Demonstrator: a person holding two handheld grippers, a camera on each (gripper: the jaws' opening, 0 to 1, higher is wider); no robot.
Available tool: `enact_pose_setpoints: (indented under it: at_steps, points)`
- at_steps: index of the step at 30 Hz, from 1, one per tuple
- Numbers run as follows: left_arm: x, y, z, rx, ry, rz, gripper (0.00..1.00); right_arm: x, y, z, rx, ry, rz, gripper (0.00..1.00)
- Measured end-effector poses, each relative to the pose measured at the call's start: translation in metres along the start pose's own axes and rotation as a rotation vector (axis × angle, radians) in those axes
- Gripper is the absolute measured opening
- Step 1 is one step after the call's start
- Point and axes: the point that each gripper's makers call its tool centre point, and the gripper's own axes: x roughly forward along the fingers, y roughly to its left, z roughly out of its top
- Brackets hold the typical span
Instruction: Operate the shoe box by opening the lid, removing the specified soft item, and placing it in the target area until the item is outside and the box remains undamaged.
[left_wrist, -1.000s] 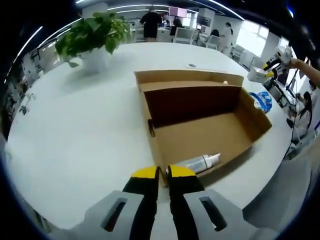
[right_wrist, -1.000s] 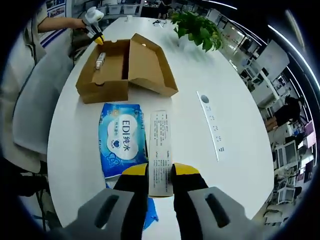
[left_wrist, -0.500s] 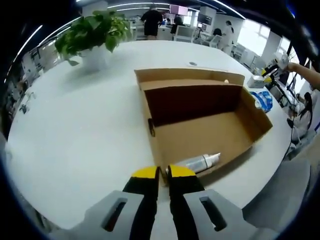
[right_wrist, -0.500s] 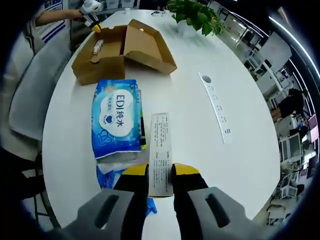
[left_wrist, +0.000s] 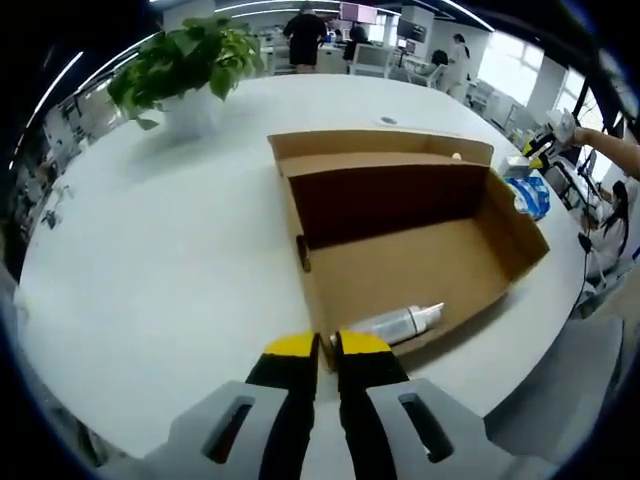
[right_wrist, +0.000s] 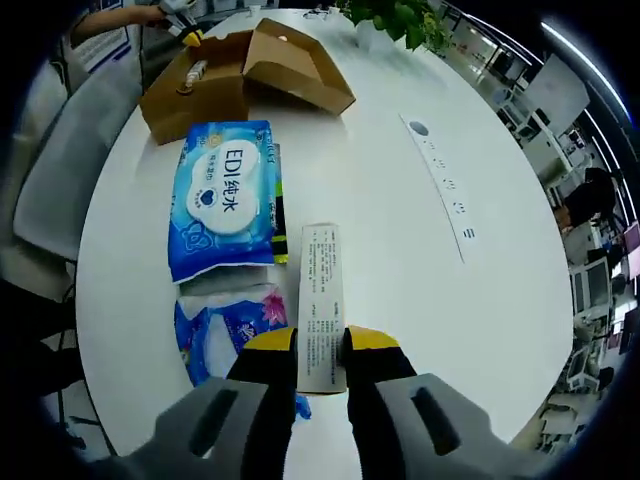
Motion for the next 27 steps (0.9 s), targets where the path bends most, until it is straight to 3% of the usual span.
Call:
enact_pose_setpoints:
  at_steps: [12, 27]
  points:
    - [0.001, 0.0, 0.0, -0.004, 0.015, 0.0, 0.04, 0.009, -0.004, -0.031, -0.073, 0.08, 0.012, 0.16]
    - [0.001, 0.0, 0.0, -0.006, 0.013, -0.007, 0.04, 0.006, -0.003, -0.037, -0.099, 0.099, 0.014, 0.16]
